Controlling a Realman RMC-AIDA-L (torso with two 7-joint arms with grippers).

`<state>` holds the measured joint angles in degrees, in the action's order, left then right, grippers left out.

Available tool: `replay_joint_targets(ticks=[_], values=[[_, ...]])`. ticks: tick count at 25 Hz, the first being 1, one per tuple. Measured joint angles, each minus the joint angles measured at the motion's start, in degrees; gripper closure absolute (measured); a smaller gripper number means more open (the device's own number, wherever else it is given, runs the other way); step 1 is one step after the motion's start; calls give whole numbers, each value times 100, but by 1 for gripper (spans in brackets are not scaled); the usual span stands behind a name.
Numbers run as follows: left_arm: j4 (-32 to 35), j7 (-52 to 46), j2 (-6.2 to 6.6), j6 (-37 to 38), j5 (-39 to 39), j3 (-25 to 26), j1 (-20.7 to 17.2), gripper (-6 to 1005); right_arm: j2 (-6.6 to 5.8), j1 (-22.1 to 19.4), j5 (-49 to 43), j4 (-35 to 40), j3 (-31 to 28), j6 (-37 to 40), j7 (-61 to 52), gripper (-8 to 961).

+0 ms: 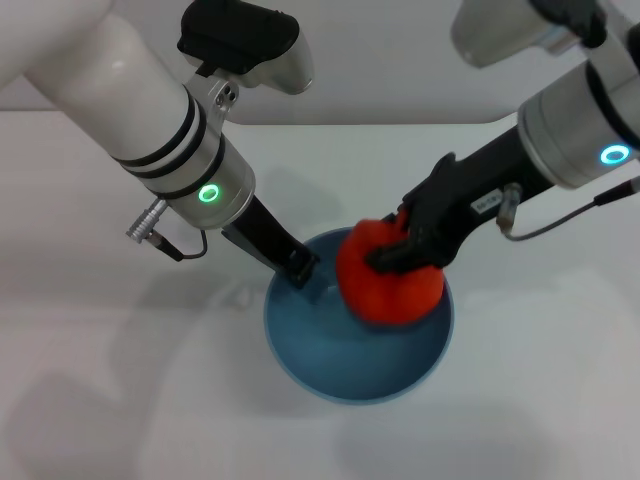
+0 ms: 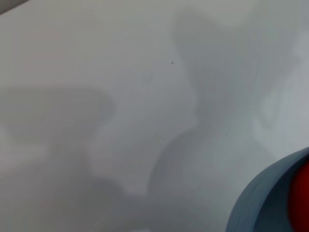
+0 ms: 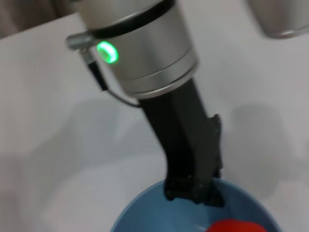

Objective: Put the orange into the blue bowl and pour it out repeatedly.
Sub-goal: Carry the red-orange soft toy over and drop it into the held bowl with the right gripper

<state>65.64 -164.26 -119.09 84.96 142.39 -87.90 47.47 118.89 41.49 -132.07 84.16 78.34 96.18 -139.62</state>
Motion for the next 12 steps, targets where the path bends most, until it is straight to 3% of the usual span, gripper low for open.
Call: replay_joint_targets(ticks=[5,7,12], values=[[-25,2,0,-37,0,1,-1,1000,3,35,-4,69,124,72,-16,696],[-39,3,0,-45,-3,2,-8,1001,3,21,-10,115,79,108,-43,528],[-46,39,8,-222,23,1,-64,1001,3,-19,-92,164,-292,251,-204,530]])
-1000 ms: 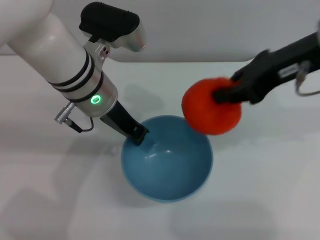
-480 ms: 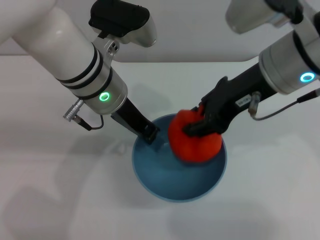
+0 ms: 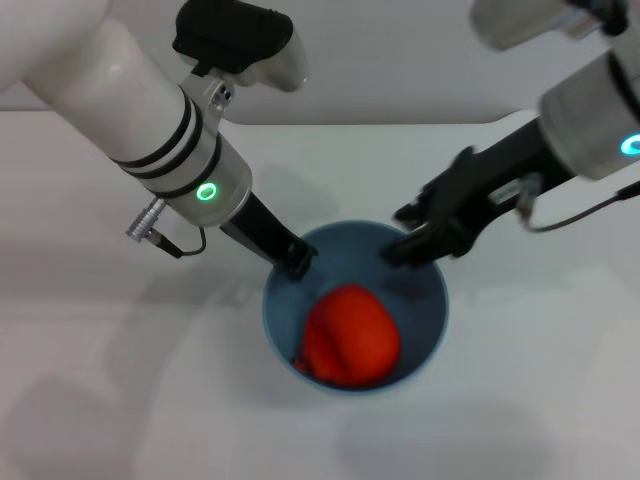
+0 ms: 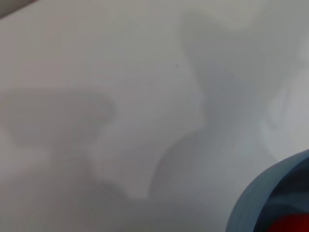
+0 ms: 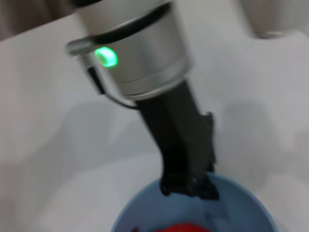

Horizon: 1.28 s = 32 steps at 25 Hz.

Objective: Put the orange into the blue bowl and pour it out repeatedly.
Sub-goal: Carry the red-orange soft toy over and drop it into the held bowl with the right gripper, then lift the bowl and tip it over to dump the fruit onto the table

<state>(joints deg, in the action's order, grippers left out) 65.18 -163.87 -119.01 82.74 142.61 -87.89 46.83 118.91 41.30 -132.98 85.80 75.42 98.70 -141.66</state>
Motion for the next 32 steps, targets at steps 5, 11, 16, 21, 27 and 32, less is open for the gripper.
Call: replay_joint_targets(ticks=[5,11,16,21,27,32], values=[[352,209,64,-664,25,-87,-322,1000,-22,-165,-749,61,-907,424,-262,532],[1336,828,84,-2315,59,-275,-1240,1000,-2,-646,-1137,29,-1676,529,-290,534],[2054,1214,84,-4475,1112,-1326,-2283,1001,18,-981,-1494,-91,-2259,595,-292,536],[2134,1648,48,-6402,2344,-2542,-2985,1001,12,-1129,-1814,-328,-2757,731,-236,538],[1319,3323,2,-8846,2323,-3285,-3412,1000,0,-1251,-1882,-371,-3215,919,-104,541],[45,5231,-10,-11345,1637,-4025,-3397,1000,10,-1298,-1882,-366,-3313,973,-98,540]])
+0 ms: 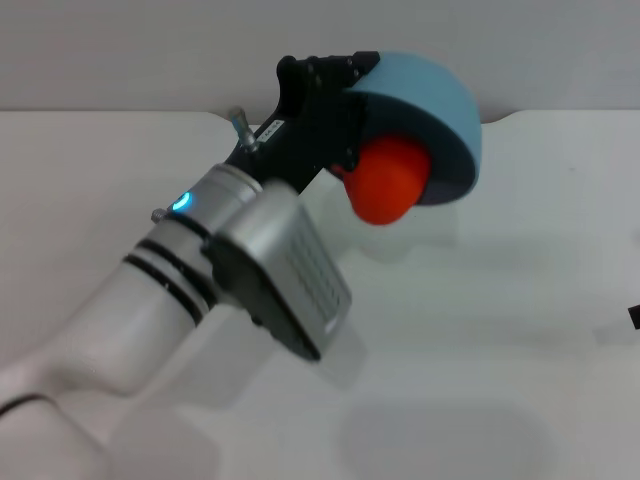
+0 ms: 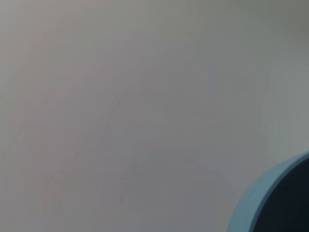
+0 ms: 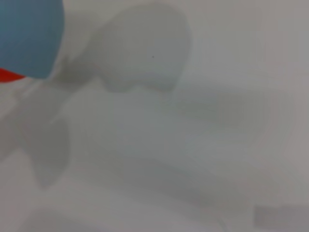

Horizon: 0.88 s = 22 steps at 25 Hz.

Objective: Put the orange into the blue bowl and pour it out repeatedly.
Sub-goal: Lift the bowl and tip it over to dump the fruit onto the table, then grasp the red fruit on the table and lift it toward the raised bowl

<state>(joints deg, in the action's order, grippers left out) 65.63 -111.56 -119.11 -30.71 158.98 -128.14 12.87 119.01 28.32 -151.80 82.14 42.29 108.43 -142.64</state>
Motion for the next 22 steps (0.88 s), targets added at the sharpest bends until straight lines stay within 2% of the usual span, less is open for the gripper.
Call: replay_joint_targets(ticks=[4,7,10,12,15,17,18,22], values=[[-916,2000,1,-1544,-1697,-916,456,1000,4,-2,24,-6,-11,4,3,539],[-1080,2496,1,-1791,-2234,-1161,608,1000,3,6,28,-13,6,4,5,538],[-1076,2383,2,-1754,-2358,-1170,616,1000,2,30,36,-37,33,4,6,537],[-896,2262,7,-1607,-2725,-1130,618,1001,1,51,40,-72,43,8,7,536],[-233,2266,40,-854,-3694,-834,552,1001,0,70,46,-94,83,10,9,535],[446,2284,61,231,-4310,-200,392,1001,-1,85,50,-94,100,7,9,535],[656,2283,63,633,-4485,57,335,1001,-1,96,51,-94,104,3,9,534],[1629,2108,74,2993,-5278,1378,58,1001,-2,126,108,-93,138,-13,9,533]])
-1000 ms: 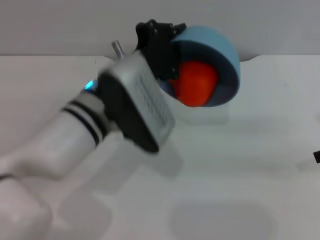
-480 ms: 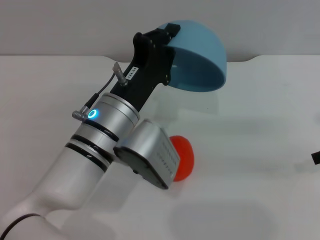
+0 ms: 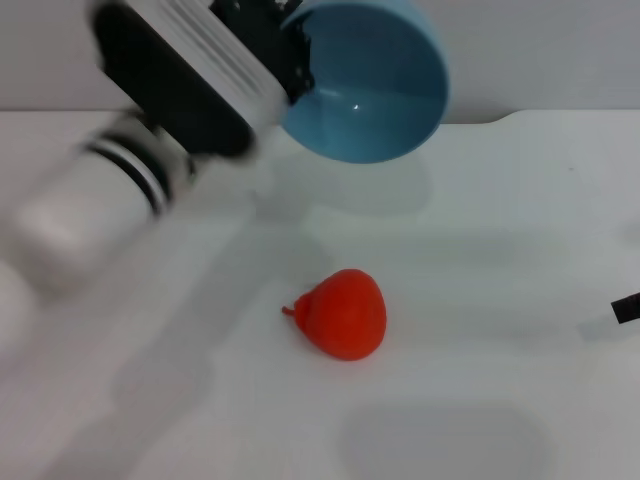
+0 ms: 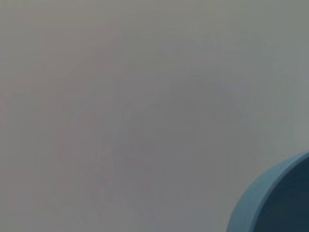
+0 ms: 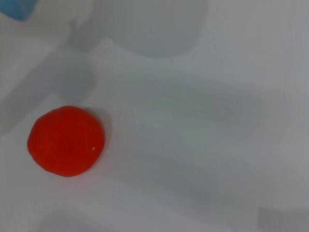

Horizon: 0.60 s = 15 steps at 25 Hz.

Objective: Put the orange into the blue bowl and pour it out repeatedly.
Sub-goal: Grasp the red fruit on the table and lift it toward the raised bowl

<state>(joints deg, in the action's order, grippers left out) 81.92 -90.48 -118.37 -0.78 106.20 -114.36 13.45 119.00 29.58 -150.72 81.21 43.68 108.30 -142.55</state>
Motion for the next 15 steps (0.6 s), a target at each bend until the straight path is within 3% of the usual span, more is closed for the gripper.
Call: replay_joint_targets(ticks=[1,2,4,9,13,14,15], values=[[156,-145,5,507,-94,320,-39,1000,0,6,20,1,34,-8,0,533],[361,-608,16,1597,-110,950,-48,1000,0,15,34,4,71,-21,0,532],[435,-1387,34,2645,147,1648,99,1000,0,35,39,4,160,-38,0,532],[234,-4316,63,5883,1812,3703,1090,1000,0,131,65,2,533,-164,0,530],[101,-5513,82,7252,2415,4787,1543,1001,0,200,235,-28,998,-488,0,529],[101,-5513,82,7252,2415,4787,1543,1001,0,221,316,-46,1134,-592,0,529],[105,-5883,94,7976,2789,5170,1684,1001,1,244,395,-65,1268,-682,0,528]])
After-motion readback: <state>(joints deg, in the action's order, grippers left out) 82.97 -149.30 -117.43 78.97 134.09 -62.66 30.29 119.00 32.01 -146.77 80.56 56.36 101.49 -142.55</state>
